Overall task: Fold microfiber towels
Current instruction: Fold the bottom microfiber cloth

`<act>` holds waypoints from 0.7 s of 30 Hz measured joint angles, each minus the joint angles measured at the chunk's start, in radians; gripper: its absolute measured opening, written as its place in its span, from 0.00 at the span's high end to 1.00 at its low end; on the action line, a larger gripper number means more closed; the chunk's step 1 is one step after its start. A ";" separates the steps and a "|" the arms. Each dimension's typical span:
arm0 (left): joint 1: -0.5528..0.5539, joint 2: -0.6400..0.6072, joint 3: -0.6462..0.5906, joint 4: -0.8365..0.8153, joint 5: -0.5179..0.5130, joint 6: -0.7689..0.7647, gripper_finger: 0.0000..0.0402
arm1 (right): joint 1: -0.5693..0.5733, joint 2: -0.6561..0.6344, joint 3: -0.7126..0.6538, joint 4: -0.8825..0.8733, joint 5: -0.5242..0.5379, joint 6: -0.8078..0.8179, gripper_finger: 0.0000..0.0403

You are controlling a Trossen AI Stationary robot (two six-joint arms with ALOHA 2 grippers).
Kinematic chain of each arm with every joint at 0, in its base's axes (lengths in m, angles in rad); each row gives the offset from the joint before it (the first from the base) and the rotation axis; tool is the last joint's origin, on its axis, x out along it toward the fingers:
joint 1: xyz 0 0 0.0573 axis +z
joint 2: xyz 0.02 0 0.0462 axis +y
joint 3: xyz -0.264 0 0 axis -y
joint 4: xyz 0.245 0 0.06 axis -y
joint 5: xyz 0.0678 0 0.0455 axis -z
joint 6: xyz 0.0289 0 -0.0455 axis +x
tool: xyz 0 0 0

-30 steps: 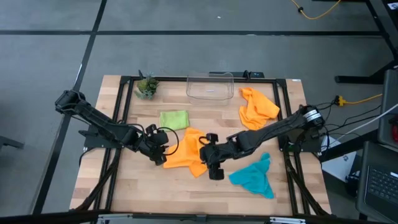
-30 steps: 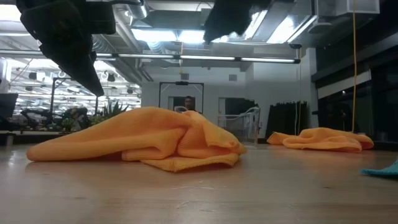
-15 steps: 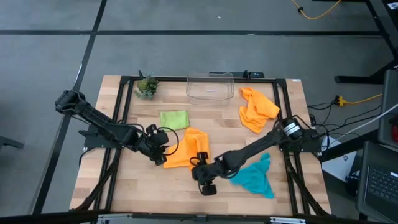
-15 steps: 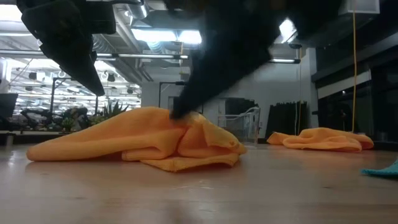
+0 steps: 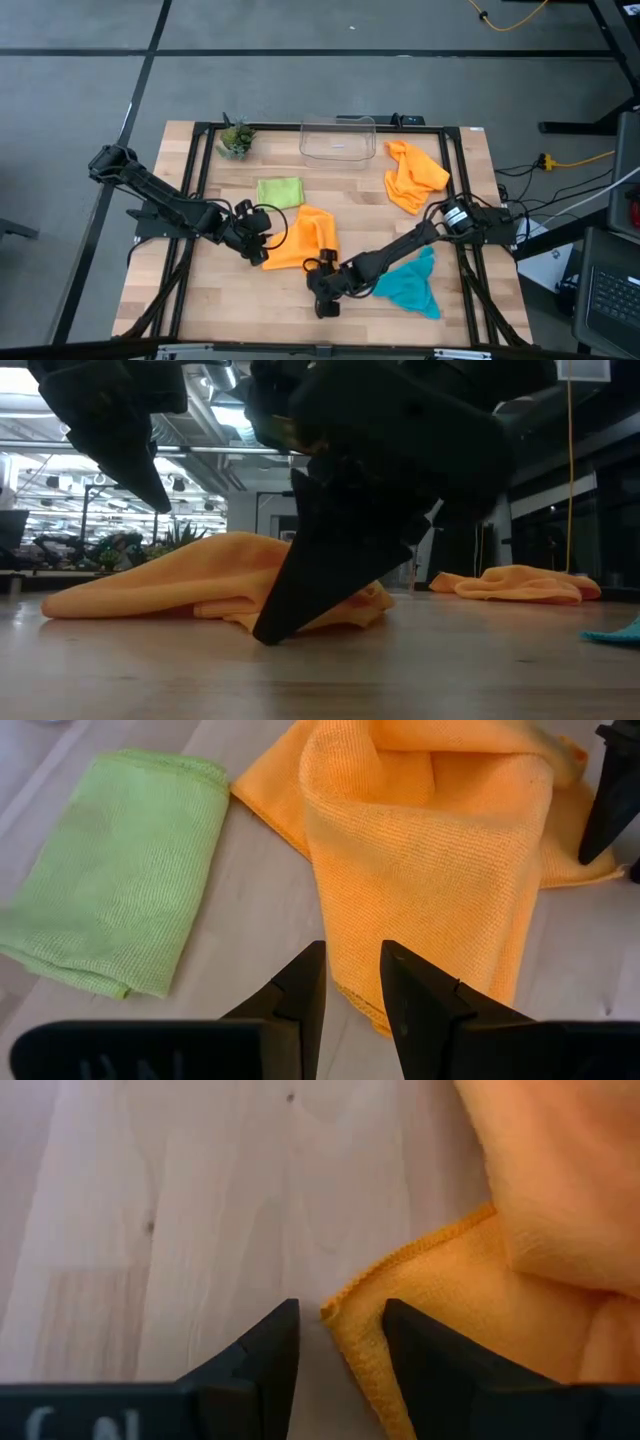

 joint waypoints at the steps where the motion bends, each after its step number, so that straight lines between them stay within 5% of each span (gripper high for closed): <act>1: 0.000 0.000 0.000 0.000 -0.004 0.000 0.77 | -0.002 0.000 0.000 -0.002 0.007 0.020 0.64; 8: 0.000 0.000 0.000 0.000 -0.008 0.000 0.77 | -0.006 -0.001 0.000 -0.023 0.013 0.086 0.97; 14: 0.000 -0.001 0.000 0.033 -0.007 0.000 0.77 | 0.012 -0.075 0.079 -0.231 0.016 0.028 0.99; 21: -0.013 -0.040 0.075 0.124 0.096 0.109 0.77 | 0.034 -0.223 0.312 -0.523 0.189 -0.066 0.99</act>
